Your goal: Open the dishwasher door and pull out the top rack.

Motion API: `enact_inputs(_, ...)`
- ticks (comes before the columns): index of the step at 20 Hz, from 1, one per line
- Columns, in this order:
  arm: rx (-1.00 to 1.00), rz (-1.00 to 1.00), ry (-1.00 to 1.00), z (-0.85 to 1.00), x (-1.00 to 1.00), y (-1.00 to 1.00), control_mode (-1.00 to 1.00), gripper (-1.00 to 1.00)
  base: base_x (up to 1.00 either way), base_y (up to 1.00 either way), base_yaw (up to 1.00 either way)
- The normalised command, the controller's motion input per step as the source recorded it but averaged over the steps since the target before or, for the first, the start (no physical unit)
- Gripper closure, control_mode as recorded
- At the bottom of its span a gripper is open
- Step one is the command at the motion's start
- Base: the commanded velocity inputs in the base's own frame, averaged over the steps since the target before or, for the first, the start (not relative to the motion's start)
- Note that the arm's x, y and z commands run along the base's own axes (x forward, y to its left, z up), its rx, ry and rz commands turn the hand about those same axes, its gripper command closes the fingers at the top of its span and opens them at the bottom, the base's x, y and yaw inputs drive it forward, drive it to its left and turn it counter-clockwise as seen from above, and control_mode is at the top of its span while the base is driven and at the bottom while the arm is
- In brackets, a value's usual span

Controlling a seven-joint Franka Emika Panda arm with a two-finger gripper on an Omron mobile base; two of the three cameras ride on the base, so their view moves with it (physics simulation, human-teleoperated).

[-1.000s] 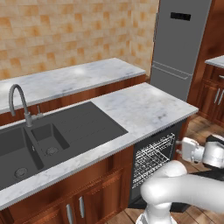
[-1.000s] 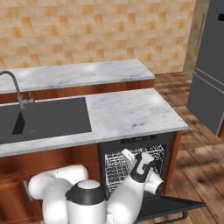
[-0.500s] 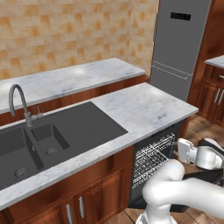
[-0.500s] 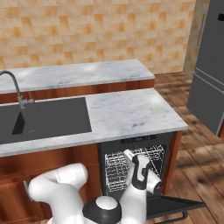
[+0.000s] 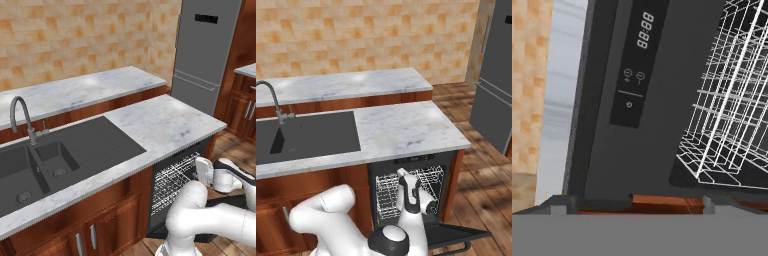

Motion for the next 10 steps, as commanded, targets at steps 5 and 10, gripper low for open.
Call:
enact_inputs(5, 0.0, -0.04, 0.07, -0.45, 0.37, 0.0, -1.0, -1.0, 0.0, 0.0, 0.0)
enact_inputs(10, 0.0, -0.03, 0.03, -0.44, 0.25, 0.0, -1.0, -1.0, 0.0, 0.0, 0.0)
